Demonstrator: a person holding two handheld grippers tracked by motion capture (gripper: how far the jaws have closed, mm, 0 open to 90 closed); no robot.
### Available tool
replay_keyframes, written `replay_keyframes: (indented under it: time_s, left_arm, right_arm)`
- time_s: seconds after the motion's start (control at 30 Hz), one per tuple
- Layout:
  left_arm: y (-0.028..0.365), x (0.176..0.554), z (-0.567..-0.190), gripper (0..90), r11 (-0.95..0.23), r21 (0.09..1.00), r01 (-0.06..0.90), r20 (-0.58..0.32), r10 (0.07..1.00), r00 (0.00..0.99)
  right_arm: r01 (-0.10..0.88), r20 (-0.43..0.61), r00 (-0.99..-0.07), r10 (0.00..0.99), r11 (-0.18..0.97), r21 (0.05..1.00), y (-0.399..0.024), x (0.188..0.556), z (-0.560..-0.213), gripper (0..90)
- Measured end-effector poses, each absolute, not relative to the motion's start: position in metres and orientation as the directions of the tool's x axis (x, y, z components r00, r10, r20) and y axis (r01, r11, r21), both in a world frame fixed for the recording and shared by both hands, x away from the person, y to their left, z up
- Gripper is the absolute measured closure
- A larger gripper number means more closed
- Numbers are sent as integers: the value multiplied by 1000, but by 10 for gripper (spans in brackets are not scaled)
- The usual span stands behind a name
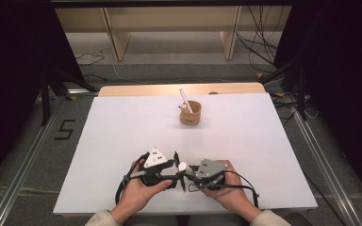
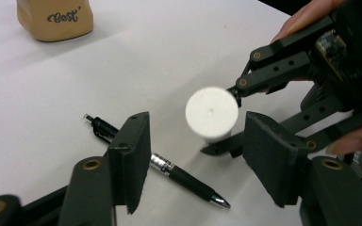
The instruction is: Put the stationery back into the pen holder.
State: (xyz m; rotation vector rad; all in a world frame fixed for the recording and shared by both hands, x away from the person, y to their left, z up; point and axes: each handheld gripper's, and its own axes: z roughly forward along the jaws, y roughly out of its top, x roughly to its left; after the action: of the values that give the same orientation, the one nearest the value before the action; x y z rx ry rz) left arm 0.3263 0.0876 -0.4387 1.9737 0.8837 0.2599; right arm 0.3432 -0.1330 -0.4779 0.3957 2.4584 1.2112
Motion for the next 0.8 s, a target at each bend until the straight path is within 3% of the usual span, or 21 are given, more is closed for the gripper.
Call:
replay_keyframes:
  time_s: [0.4, 0.8]
  left_arm:
    - [100, 327, -448, 384, -314, 816, 484, -152, 693, 705]
    - [108, 331, -457, 378, -306, 807, 505, -156, 715, 682]
  right_arm:
    - [248, -38, -826, 562, 423, 871, -148, 357, -474, 699]
    - [334, 73, -772, 631, 305, 892, -158, 367, -471, 698]
